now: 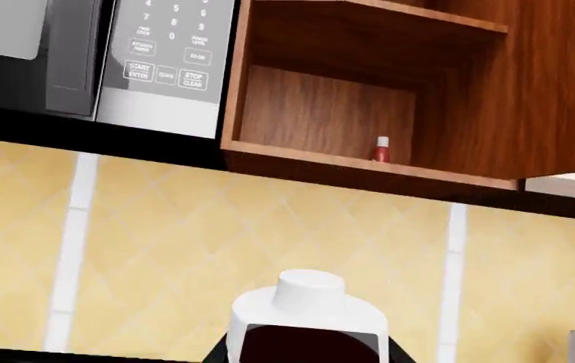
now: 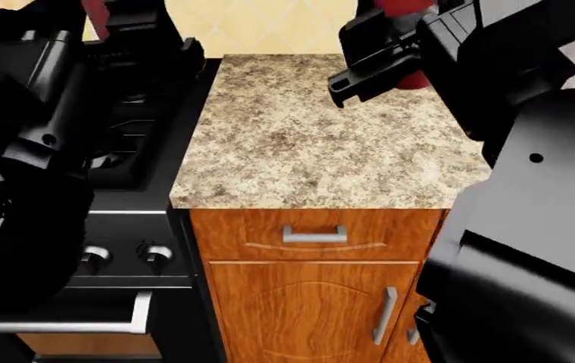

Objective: Pick and place the shaker into the drawer. Then close the cabinet.

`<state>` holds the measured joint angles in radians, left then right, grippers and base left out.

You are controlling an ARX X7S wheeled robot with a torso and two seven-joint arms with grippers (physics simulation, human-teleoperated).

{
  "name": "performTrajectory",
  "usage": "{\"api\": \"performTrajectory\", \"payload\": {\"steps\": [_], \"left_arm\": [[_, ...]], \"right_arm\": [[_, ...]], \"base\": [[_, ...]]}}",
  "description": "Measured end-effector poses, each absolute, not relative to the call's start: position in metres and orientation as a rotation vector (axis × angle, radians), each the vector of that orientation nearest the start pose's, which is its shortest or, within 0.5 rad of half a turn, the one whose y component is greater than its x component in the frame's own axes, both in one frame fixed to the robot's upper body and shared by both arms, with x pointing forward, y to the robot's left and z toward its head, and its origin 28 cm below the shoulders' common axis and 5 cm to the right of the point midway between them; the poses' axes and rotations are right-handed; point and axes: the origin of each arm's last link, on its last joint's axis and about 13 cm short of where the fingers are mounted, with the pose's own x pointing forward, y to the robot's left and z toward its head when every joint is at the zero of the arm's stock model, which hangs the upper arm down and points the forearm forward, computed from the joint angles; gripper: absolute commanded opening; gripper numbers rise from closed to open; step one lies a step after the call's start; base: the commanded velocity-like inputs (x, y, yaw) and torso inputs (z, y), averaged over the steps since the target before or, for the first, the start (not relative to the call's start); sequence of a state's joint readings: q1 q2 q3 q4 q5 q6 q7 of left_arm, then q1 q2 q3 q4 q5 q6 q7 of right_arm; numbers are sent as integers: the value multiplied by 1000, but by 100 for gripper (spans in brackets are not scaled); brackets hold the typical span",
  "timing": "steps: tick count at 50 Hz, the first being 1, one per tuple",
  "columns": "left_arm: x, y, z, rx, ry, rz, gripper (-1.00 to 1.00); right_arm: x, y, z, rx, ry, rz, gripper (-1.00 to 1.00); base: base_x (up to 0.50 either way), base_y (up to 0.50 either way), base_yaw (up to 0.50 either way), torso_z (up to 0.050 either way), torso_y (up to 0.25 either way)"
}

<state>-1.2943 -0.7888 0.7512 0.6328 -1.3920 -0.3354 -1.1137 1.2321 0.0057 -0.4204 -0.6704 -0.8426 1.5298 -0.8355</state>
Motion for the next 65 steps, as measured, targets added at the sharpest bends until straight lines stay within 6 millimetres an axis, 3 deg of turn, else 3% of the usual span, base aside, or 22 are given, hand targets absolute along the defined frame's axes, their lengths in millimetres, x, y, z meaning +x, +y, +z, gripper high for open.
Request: {"api": "performTrajectory", "payload": {"steps": [9,20,40,65], "left_arm": [[210,197,291,-131,-348,-73,-100],[202,198,270,-129,-284,-70,-100],[195,199,254,-143,-236,-87,-100],[191,198,249,-156,-220,-101,-100]], "right_arm": [[226,-85,320,-380,-329,201,-100],[218,-84,305,-371,-328,206,-100],[214,-85,301,-355,-345,200,-100],[211,-84,303,-354,-372,202,-100]], "base": [[-63,-153,0,0,0],[-208,-500,0,0,0],[-126,-500,0,0,0],[-11,-500,0,0,0]]}}
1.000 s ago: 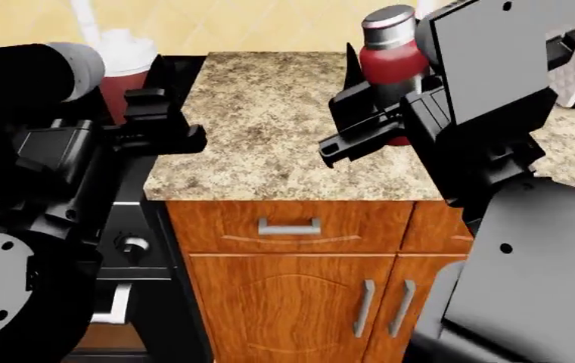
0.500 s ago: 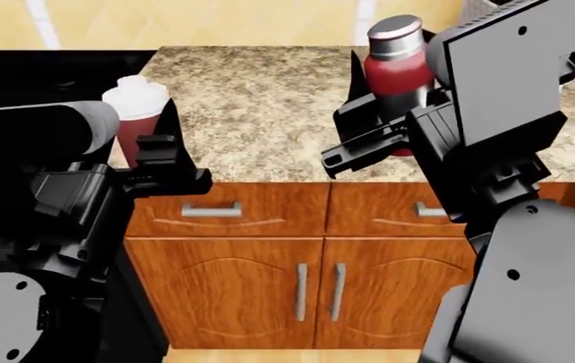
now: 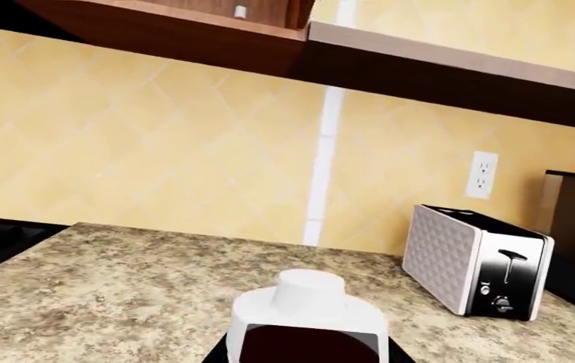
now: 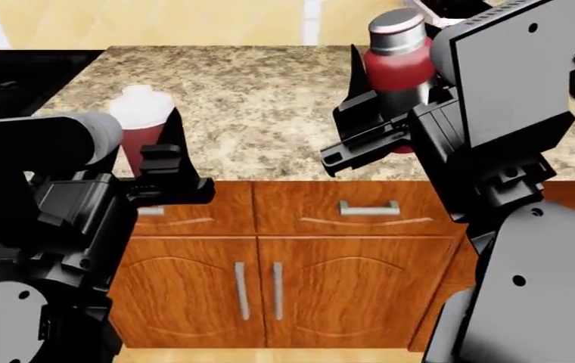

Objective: Pick and place the shaker into the drawer. Then close the cabinet.

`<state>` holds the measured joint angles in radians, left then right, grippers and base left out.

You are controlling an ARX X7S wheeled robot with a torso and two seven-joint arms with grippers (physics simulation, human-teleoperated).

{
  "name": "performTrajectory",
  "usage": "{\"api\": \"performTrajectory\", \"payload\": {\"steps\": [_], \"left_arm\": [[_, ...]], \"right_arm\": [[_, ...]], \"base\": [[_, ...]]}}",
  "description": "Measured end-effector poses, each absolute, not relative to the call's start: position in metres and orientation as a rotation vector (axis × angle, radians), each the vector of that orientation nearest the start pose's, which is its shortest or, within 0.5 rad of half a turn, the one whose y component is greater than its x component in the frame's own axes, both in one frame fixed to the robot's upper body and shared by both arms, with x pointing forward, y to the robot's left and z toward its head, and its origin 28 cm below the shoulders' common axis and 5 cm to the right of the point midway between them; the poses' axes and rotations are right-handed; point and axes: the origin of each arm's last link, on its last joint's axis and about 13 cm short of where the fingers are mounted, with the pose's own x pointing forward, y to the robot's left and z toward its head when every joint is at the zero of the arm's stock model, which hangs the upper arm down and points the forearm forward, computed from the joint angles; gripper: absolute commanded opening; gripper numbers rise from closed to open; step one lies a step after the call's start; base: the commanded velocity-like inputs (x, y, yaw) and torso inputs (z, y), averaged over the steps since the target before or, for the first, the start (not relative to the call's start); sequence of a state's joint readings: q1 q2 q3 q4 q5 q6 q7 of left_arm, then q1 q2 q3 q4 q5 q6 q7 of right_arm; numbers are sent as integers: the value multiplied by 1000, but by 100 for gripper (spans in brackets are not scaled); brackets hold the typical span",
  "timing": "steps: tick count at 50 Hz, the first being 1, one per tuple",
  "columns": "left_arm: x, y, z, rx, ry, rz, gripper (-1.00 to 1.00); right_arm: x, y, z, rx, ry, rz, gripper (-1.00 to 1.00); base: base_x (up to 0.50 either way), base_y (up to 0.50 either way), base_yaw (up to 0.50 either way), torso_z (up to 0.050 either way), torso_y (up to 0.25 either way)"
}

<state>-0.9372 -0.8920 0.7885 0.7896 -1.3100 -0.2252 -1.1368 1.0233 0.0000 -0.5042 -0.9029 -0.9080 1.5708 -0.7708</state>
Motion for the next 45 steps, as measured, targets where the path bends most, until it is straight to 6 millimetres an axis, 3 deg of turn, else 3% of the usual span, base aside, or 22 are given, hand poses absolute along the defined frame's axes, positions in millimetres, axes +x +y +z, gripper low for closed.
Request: {"api": "performTrajectory", "payload": {"steps": [45], "left_arm": [[189,198,245,-160,-213,-118,-100]], "right_arm": [[216,-86,298,-300,-345,215,-100]], "base": [[-5,-500,0,0,0]]}}
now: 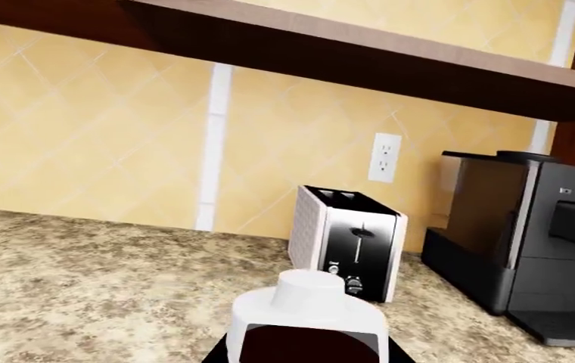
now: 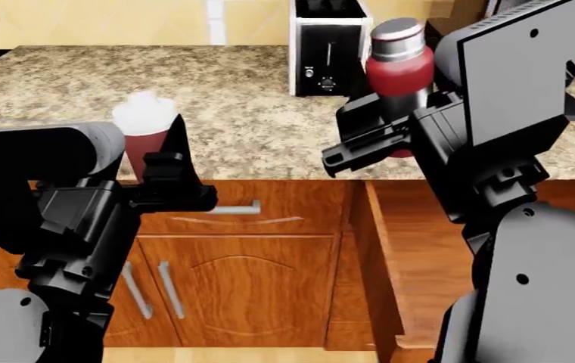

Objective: Pick and place the shaker into the drawer. Then close the cabinet.

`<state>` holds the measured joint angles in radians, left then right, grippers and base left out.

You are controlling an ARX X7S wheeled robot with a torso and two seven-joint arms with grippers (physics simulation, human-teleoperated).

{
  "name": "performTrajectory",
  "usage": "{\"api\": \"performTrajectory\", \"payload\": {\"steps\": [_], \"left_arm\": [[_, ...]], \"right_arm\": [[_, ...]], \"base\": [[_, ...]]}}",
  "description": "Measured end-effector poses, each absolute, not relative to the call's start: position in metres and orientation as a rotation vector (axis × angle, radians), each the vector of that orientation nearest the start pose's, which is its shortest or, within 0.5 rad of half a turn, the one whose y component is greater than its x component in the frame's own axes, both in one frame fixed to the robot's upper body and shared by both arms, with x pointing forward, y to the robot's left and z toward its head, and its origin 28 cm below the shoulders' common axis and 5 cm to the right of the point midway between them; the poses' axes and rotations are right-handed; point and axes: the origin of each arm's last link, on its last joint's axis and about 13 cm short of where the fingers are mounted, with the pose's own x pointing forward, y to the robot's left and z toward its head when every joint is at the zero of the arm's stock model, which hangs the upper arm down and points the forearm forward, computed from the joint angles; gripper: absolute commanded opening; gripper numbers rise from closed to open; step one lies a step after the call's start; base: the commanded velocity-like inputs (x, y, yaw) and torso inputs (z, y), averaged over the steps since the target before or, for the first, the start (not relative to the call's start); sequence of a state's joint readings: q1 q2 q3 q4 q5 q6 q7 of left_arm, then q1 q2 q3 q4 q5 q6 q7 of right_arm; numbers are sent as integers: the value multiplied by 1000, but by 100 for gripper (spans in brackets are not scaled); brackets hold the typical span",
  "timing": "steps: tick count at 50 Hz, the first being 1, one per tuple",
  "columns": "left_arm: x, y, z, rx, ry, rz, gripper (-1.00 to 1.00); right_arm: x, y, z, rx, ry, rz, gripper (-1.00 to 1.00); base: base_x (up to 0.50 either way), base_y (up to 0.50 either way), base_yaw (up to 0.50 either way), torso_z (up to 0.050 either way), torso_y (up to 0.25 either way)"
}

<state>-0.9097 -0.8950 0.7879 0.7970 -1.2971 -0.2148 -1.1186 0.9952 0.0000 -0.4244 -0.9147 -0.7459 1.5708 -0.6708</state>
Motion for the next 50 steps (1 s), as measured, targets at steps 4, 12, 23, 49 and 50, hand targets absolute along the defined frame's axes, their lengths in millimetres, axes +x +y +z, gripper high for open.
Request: {"api": "performTrajectory", "payload": {"steps": [4,12,23,49,50], "left_arm": [[189,197,245,-156,-215,-119,-100],[189,197,246,-152,-216,-124,-100],[189,196,246,-148,-218,-136,-100],[190,196,243,-150,-212,-141,-100],[190,196,243,-150,-211,-141,-100]], "right_arm": [[216,-86,297,-296,-342,220,-100],[216,-87,296,-293,-339,227,-100],[217,-86,297,-295,-335,237,-100],[218,-85,295,-300,-325,239,-100],[218,-85,295,-300,-325,239,-100]], "base": [[-1,-500,0,0,0],[-1,-500,0,0,3],[-1,-500,0,0,0],[-1,-500,0,0,0],[-1,-500,0,0,0]]}}
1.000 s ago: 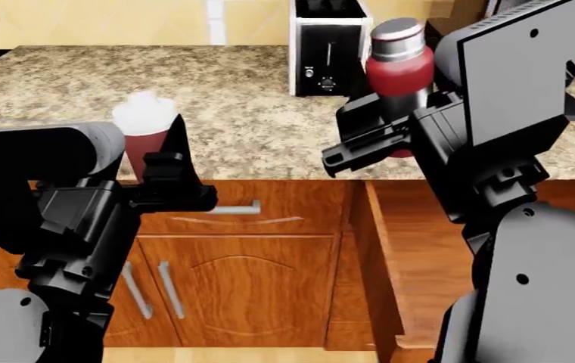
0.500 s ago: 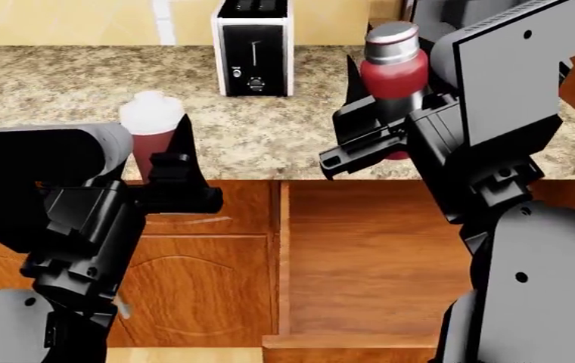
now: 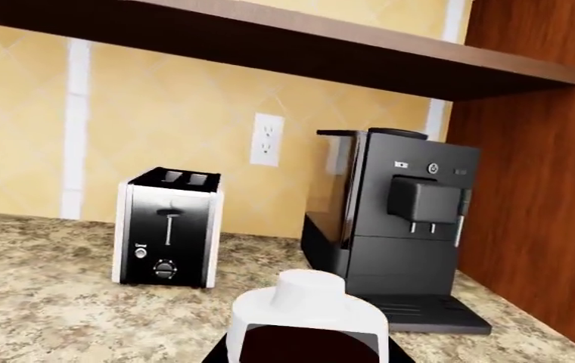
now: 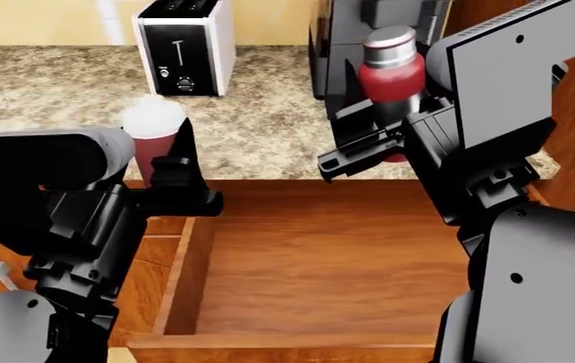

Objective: Pick and place the shaker into the drawer. Then close the cabinet.

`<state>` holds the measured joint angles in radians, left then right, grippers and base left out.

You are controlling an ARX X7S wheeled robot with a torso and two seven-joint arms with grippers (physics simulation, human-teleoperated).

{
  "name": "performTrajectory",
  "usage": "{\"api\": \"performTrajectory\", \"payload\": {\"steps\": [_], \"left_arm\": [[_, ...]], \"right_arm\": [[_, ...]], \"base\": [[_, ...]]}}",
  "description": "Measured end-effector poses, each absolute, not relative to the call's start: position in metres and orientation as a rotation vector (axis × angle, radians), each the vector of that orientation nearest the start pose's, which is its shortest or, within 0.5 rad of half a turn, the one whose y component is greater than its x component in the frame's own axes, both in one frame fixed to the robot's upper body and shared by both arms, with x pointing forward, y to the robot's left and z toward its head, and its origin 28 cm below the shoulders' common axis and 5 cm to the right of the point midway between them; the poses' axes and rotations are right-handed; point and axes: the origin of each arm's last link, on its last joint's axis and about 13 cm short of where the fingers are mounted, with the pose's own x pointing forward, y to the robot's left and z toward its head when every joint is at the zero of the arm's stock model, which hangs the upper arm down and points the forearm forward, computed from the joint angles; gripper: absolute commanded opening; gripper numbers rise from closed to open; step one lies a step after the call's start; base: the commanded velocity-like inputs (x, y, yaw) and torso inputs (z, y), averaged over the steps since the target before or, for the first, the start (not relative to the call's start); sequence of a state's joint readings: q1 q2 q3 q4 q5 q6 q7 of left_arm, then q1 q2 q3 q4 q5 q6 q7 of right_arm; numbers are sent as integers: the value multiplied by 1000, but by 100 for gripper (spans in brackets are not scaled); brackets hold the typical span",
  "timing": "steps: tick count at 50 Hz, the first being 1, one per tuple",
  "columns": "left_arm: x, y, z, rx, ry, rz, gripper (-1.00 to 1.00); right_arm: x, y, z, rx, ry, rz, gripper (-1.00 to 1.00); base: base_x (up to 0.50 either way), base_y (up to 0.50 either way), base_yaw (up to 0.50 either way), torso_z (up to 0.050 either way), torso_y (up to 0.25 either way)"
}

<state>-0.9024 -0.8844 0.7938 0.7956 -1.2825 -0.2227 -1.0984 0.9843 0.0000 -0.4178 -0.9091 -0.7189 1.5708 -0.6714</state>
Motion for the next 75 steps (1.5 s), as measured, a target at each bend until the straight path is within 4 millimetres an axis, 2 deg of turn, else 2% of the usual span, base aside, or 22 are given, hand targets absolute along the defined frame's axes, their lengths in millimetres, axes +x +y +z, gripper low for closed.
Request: {"api": "performTrajectory", "payload": {"steps": [16,27,35,51,65,75], "left_arm": [[189,196,241,-158,-206,-144,-100],[189,196,239,-146,-198,-150,-100],[195,196,233,-62,-170,-174,-100],[230,193,202,222,-24,-252,-100],[252,192,160,420,114,-334,-100],[261,186,129,491,205,-384,-100]], "right_arm": [[216,-87,293,-311,-315,216,-100],[215,-88,291,-330,-292,203,-100],[214,-91,291,-356,-261,199,-100],[211,-95,292,-379,-234,200,-100],[206,-98,291,-377,-233,198,-100],[200,-102,289,-377,-232,202,-100]], "base": [[147,-465,0,0,1],[0,0,0,0,0],[0,0,0,0,1],[0,0,0,1,0],[0,0,0,0,0],[0,0,0,0,1]]}}
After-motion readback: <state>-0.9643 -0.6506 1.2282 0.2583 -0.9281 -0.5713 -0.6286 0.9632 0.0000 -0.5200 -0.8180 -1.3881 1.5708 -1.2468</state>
